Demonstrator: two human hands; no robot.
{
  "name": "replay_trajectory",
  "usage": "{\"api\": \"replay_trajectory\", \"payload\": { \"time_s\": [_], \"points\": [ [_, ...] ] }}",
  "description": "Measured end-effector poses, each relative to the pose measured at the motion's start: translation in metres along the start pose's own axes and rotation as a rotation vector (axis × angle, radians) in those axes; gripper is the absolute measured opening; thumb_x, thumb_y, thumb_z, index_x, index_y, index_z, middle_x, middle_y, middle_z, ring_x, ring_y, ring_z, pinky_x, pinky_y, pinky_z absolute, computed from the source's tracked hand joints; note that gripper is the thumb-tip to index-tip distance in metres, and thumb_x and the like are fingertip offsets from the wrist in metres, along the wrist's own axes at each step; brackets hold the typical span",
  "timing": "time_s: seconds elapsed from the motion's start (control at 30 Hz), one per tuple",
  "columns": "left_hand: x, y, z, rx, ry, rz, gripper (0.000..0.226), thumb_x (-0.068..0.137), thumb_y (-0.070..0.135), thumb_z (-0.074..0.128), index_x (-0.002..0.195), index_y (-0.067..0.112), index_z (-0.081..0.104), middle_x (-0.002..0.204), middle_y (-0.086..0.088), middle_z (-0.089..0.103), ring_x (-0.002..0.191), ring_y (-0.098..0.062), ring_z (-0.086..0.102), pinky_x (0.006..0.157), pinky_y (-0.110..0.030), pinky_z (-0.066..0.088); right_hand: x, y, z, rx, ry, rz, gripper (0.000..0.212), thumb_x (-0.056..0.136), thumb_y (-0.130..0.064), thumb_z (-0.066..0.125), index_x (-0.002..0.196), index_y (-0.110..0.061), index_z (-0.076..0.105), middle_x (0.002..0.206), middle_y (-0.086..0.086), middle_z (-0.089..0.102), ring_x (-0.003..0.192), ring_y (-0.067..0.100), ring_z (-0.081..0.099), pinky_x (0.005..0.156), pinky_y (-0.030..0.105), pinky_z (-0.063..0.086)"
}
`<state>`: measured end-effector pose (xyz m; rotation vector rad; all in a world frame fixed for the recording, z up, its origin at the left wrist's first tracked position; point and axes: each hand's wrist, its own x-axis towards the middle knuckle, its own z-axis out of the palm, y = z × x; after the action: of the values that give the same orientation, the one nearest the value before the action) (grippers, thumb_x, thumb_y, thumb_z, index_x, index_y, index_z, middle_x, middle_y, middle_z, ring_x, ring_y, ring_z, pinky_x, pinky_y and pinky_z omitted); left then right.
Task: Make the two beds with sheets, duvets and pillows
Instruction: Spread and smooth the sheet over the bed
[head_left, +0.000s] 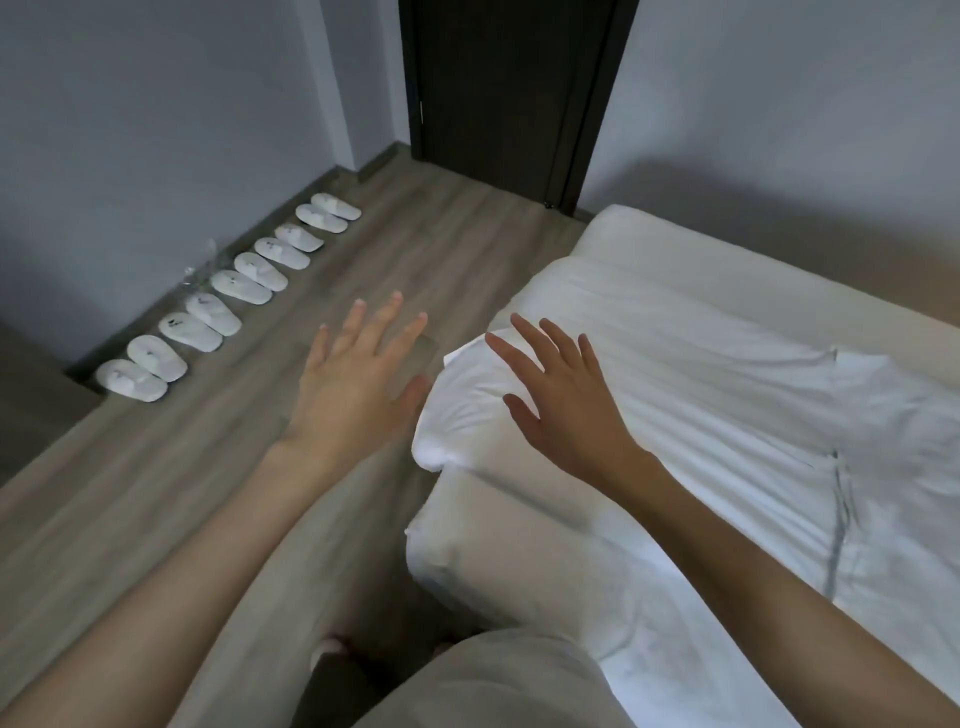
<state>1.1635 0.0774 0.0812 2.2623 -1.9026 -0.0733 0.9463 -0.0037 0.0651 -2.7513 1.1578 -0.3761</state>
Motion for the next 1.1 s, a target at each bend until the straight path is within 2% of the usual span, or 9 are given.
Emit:
{"api": "replay_trajectory", "payload": {
  "time_s": [0.13,0.2,0.33,0.53,0.73,0.8,0.87,0.93,1.1],
  "points": [
    [0.046,-0.061,0.002,-0.01,0.011,0.105,0.066,0.09,0.055,0.028,0.144,0.022,0.045,0.155,-0.005,0.034,0.141,-0.036,0.033,0.107,-0.061,0.034,0.044,-0.018,0.025,-0.026,-0.011,0.099,0.056,0.095,-0.032,0.057,0.147,-0.027,0.039,0.158,0.006,0.029,0.145,0.034,0.026,0.115,0.06,0.023],
    [0.073,-0.096,0.003,-0.022,-0.019,0.127,0.065,0.093,0.057,0.029,0.148,0.024,0.038,0.158,-0.005,0.028,0.145,-0.034,0.025,0.111,-0.057,0.029,0.07,-0.031,0.04,-0.052,-0.009,0.145,0.057,0.093,-0.032,0.058,0.147,-0.028,0.039,0.157,0.007,0.03,0.144,0.036,0.028,0.112,0.062,0.026],
    [0.121,-0.159,0.003,0.017,-0.079,0.236,0.062,0.099,0.053,0.032,0.154,0.03,0.015,0.163,0.001,0.007,0.15,-0.027,0.005,0.119,-0.05,0.013,0.121,-0.064,0.064,-0.088,0.01,0.263,0.058,0.095,-0.03,0.057,0.149,-0.029,0.035,0.159,0.005,0.026,0.145,0.035,0.024,0.114,0.061,0.022],
    [0.203,-0.239,-0.011,0.055,-0.169,0.432,0.066,0.097,0.055,0.033,0.155,0.031,0.012,0.164,0.002,0.004,0.15,-0.027,0.004,0.118,-0.049,0.017,0.213,-0.127,0.081,-0.108,0.069,0.41,0.058,0.095,-0.031,0.055,0.149,-0.029,0.035,0.158,0.006,0.028,0.145,0.034,0.025,0.115,0.058,0.02],
    [0.283,-0.267,-0.005,-0.052,-0.165,0.593,0.062,0.095,0.049,0.05,0.15,0.025,0.034,0.159,-0.004,0.025,0.146,-0.034,0.022,0.111,-0.056,0.029,0.271,-0.137,0.089,-0.119,0.125,0.587,0.059,0.094,-0.03,0.057,0.149,-0.028,0.036,0.158,0.006,0.028,0.145,0.034,0.024,0.115,0.06,0.021],
    [0.314,-0.27,0.002,-0.04,-0.201,0.639,0.062,0.096,0.05,0.045,0.152,0.026,0.029,0.161,-0.002,0.02,0.148,-0.032,0.016,0.115,-0.056,0.023,0.283,-0.132,0.096,-0.116,0.146,0.658,0.058,0.094,-0.03,0.058,0.148,-0.028,0.037,0.158,0.006,0.028,0.145,0.035,0.024,0.115,0.06,0.021],
    [0.345,-0.269,0.011,-0.014,-0.243,0.669,0.062,0.098,0.053,0.037,0.154,0.031,0.02,0.163,0.003,0.009,0.15,-0.026,0.006,0.12,-0.052,0.011,0.297,-0.124,0.105,-0.119,0.161,0.727,0.058,0.094,-0.03,0.059,0.148,-0.028,0.037,0.158,0.006,0.028,0.146,0.035,0.024,0.114,0.061,0.021],
    [0.376,-0.265,0.019,0.006,-0.243,0.709,0.061,0.098,0.054,0.034,0.154,0.032,0.018,0.163,0.005,0.006,0.15,-0.024,0.003,0.119,-0.053,0.004,0.315,-0.111,0.116,-0.126,0.169,0.787,0.06,0.093,-0.029,0.06,0.148,-0.027,0.037,0.158,0.007,0.028,0.145,0.036,0.024,0.113,0.061,0.022],
    [0.454,-0.251,0.032,0.013,-0.302,0.849,0.06,0.099,0.054,0.034,0.153,0.032,0.019,0.163,0.003,0.007,0.15,-0.025,0.002,0.119,-0.055,0.004,0.363,-0.074,0.142,-0.108,0.167,0.966,0.06,0.095,-0.03,0.058,0.15,-0.029,0.033,0.16,0.006,0.024,0.147,0.033,0.02,0.116,0.06,0.018]
  ]
}}
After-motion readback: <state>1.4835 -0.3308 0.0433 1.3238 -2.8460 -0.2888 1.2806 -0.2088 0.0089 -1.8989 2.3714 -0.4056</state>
